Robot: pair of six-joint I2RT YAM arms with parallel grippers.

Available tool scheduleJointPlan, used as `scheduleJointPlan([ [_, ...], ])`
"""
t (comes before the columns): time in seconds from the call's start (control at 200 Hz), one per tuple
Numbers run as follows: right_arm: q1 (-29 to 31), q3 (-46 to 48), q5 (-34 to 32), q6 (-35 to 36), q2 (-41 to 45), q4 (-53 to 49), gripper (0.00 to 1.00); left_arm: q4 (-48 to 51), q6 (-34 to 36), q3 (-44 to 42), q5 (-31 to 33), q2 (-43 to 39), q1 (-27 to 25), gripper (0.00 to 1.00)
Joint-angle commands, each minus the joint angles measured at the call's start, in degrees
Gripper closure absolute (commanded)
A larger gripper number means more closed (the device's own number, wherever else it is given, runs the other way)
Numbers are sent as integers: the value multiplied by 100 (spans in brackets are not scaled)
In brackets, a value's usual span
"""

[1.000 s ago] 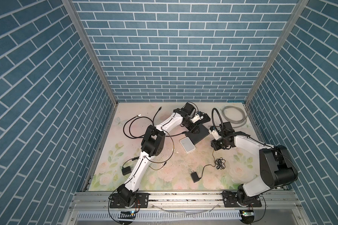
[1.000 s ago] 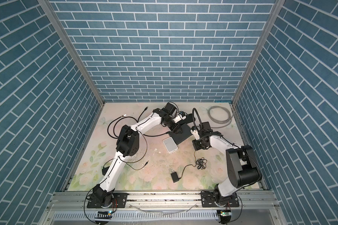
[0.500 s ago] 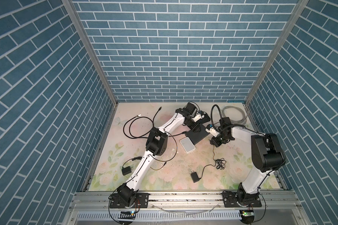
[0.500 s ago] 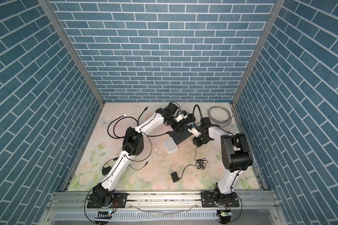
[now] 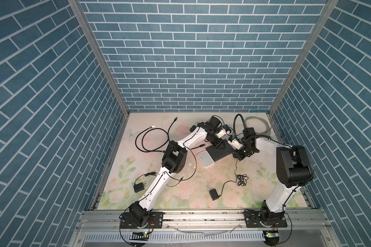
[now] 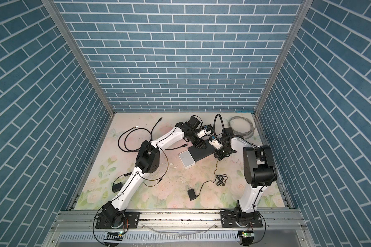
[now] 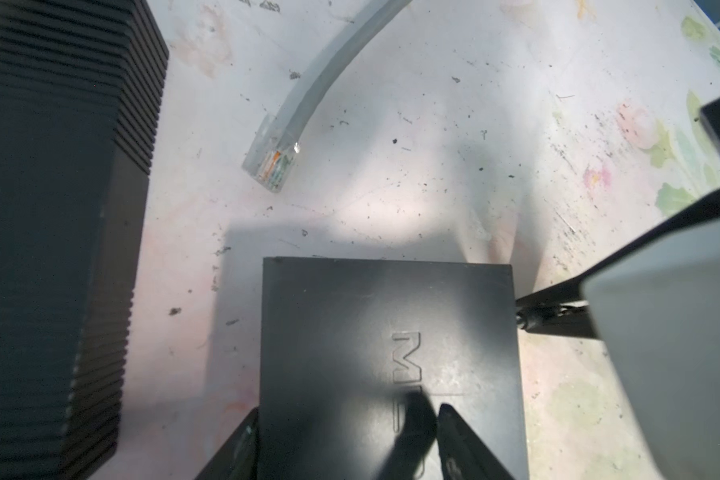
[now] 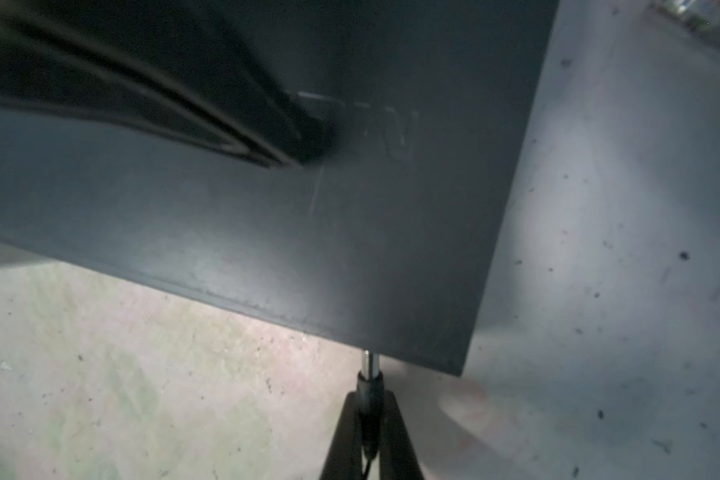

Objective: Insert the plug into the switch port

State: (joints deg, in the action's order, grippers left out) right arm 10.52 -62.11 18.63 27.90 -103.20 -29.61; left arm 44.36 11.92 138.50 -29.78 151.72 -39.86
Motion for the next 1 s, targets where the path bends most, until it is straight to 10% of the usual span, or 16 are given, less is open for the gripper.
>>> scheduleJointPlan([
  [0.0, -23, -147, -44, 238, 10, -204, 100, 156, -291, -192, 131, -37, -14, 35],
  [0.995, 30, 305, 326, -20, 217, 215, 100, -347, -1421, -872, -669, -239, 164, 44],
])
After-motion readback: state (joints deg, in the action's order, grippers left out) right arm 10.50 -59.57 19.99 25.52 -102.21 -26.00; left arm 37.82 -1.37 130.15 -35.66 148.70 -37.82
